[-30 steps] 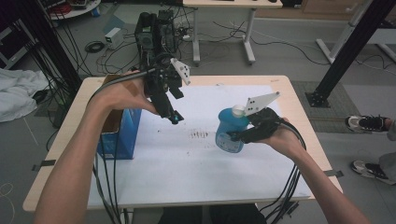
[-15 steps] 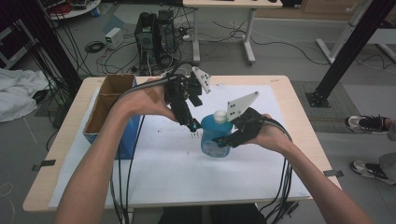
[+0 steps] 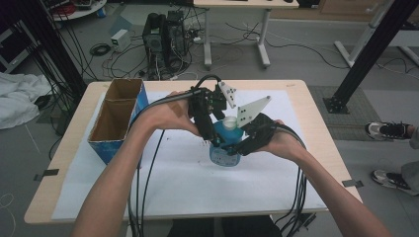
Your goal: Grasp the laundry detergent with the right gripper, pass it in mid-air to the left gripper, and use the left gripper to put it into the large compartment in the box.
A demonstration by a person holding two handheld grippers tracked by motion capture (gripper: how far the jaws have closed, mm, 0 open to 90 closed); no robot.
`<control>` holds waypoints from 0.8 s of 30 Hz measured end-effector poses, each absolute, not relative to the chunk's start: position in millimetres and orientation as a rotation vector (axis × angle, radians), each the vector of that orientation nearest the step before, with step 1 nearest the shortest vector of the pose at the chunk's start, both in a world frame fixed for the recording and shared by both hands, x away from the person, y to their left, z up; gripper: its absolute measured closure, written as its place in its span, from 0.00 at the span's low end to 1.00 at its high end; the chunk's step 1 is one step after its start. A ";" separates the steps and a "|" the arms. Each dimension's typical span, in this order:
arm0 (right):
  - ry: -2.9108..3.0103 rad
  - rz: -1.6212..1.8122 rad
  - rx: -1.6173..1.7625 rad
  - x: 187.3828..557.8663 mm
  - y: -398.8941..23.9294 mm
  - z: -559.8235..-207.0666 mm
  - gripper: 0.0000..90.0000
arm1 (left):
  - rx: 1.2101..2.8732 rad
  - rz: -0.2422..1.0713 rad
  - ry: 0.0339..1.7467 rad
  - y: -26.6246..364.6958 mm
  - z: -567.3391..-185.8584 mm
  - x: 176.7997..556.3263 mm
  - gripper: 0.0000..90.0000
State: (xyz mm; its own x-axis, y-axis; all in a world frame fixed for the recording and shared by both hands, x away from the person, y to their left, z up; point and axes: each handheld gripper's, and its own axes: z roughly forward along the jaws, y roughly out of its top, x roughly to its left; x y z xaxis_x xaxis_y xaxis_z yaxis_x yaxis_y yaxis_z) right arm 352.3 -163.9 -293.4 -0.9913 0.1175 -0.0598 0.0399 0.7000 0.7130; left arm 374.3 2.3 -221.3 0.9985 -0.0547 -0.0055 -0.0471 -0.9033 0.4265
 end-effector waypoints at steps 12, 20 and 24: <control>2.795 1.186 0.132 352.3 -163.7 -293.7 0.50 | 2.690 -0.004 -0.079 -3.5 -227.8 375.2 0.21; 2.804 1.163 0.126 352.7 -163.4 -294.2 0.50 | 2.693 -0.007 -0.106 -5.5 -231.5 376.2 0.24; 2.794 1.171 0.145 352.5 -161.9 -295.3 0.50 | 2.697 -0.009 -0.102 -5.7 -232.6 377.0 0.24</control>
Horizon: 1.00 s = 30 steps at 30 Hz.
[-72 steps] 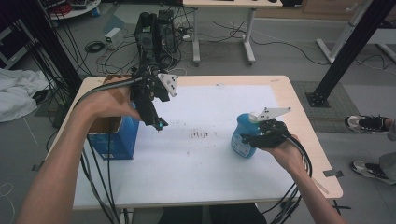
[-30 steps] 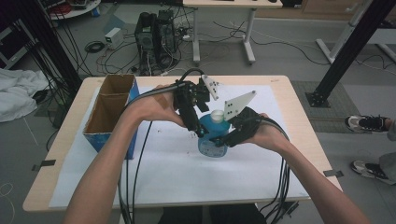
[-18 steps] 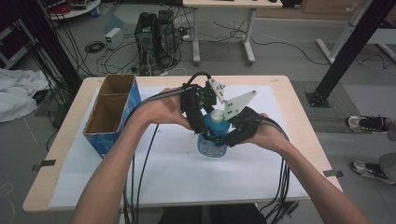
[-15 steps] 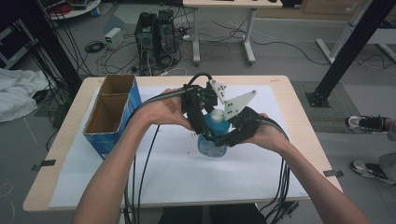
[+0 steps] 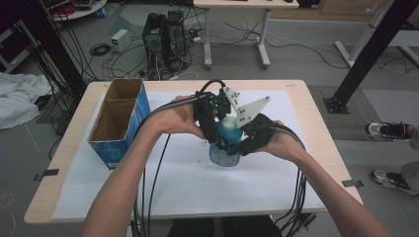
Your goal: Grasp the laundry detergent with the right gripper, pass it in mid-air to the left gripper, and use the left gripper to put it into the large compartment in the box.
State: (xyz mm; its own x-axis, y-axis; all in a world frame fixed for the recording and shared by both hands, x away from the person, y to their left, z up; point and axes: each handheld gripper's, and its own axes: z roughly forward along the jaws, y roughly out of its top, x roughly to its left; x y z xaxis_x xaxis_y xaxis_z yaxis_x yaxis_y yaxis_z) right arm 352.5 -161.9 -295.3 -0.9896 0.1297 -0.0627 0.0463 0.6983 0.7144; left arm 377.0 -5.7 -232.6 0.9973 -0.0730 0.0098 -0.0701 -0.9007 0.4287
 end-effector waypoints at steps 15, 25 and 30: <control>2.768 1.183 0.083 355.9 -160.1 -298.3 0.50 | 2.687 -0.030 -0.114 -7.2 -234.9 377.6 0.31; 2.763 1.183 0.070 356.7 -159.2 -299.1 0.50 | 2.687 -0.028 -0.112 -7.0 -235.4 377.7 0.34; 2.769 1.180 0.080 356.7 -159.3 -299.3 0.50 | 2.698 -0.011 -0.119 -6.8 -234.7 378.0 0.36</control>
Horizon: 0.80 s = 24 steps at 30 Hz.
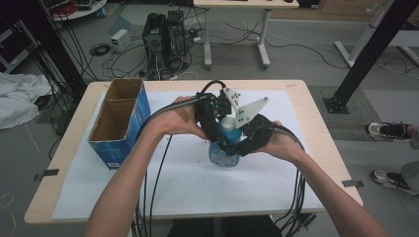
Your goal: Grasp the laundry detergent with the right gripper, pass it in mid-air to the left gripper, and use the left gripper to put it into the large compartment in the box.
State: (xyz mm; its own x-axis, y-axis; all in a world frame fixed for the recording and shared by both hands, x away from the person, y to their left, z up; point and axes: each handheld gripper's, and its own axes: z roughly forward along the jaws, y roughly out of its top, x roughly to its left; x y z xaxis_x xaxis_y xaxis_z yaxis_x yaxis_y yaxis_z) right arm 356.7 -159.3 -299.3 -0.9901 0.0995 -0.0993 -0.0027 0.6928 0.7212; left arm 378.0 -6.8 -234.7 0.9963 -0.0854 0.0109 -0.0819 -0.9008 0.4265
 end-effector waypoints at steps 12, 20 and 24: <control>2.795 1.181 0.118 355.6 -158.4 -300.6 0.50 | 2.693 -0.002 -0.098 -6.8 -236.1 377.2 0.39; 2.786 1.206 0.107 356.3 -159.0 -301.0 0.50 | 2.688 0.008 -0.100 -6.4 -235.1 375.7 0.40; 2.806 1.206 0.121 355.4 -158.8 -301.7 0.50 | 2.709 0.006 -0.096 -7.7 -235.3 375.1 0.41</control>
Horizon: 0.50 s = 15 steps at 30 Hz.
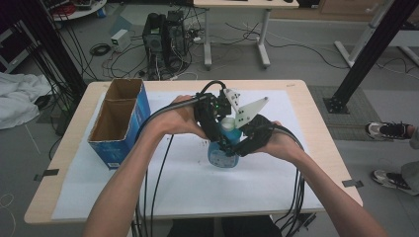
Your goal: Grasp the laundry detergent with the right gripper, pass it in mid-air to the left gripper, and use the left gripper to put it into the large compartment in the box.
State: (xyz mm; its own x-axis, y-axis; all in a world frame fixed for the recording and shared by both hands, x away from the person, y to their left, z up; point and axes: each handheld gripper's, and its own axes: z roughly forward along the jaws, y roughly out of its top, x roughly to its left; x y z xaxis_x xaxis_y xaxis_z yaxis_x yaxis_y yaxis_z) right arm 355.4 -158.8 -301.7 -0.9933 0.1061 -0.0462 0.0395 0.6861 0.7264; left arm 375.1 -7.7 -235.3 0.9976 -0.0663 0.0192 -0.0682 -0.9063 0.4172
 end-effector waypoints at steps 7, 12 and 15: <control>2.804 1.202 0.092 357.2 -158.7 -302.3 0.49 | 2.710 0.000 -0.097 -7.6 -235.6 375.7 0.41; 2.794 1.207 0.079 357.7 -158.7 -302.7 0.49 | 2.708 0.000 -0.095 -7.6 -235.6 375.5 0.41; 2.805 1.208 0.081 357.6 -158.6 -302.7 0.49 | 2.716 0.005 -0.099 -7.7 -235.5 375.2 0.41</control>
State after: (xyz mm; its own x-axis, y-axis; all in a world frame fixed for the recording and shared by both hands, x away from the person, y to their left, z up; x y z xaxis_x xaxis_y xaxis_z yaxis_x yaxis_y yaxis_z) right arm 357.6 -158.6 -302.7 -0.9948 0.0829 -0.0586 0.0144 0.6866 0.7269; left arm 375.2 -7.7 -235.5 0.9975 -0.0688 0.0181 -0.0702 -0.9088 0.4112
